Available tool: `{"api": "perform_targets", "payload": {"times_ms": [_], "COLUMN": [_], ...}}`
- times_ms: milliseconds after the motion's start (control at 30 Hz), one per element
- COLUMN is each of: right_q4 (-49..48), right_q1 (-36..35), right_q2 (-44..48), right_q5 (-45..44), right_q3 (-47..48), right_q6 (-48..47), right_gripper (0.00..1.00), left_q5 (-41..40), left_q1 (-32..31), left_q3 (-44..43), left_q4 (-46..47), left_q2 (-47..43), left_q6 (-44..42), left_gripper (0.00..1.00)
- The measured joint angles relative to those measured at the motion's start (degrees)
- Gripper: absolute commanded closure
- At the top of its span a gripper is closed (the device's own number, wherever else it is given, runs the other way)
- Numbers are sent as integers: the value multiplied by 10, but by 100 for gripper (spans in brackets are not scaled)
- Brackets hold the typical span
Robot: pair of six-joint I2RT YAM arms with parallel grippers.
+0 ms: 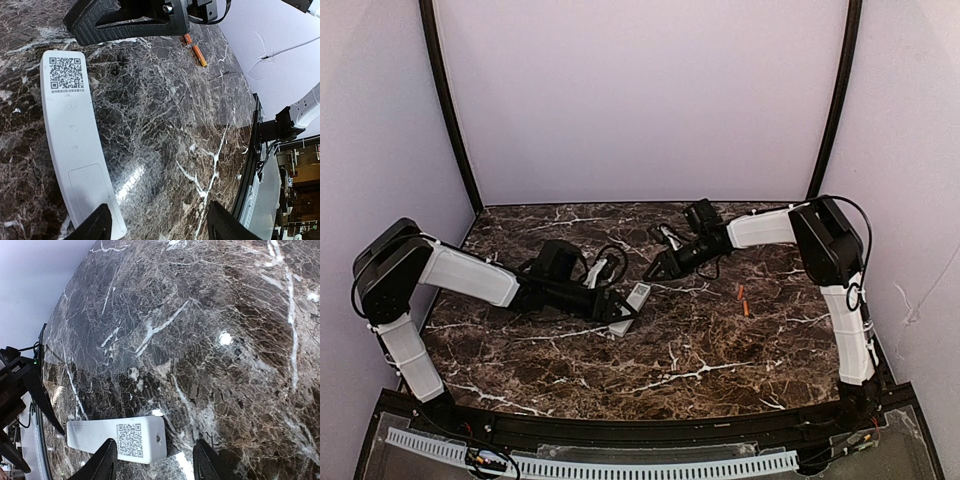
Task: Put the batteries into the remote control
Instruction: Move the remote control to the center of the board.
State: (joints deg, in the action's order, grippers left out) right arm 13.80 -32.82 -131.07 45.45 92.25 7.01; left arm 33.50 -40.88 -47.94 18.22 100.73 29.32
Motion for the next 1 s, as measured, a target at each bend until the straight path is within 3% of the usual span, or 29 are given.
{"api": "perform_targets", "payload": {"times_ms": [233,400,733,1000], "right_q4": [8,10,27,40], "right_q1": [-9,-11,-11,-11], "right_q2": [0,-5,-40,-44], "right_q5": [6,17,45,62], "right_q3": [6,9,38,46], "right_q6": [-19,-29,-53,-71], "right_gripper": [53,53,61,60], "left_q5": [-59,-69,-26,11], "left_q1": [13,16,-3,-27], "left_q3": [2,3,4,4], "left_q4": [-48,-73,-59,-18], "left_q2": [-47,-44,11,26], "left_q6": [-14,-24,-27,-14], "left_gripper": [30,34,48,48]}}
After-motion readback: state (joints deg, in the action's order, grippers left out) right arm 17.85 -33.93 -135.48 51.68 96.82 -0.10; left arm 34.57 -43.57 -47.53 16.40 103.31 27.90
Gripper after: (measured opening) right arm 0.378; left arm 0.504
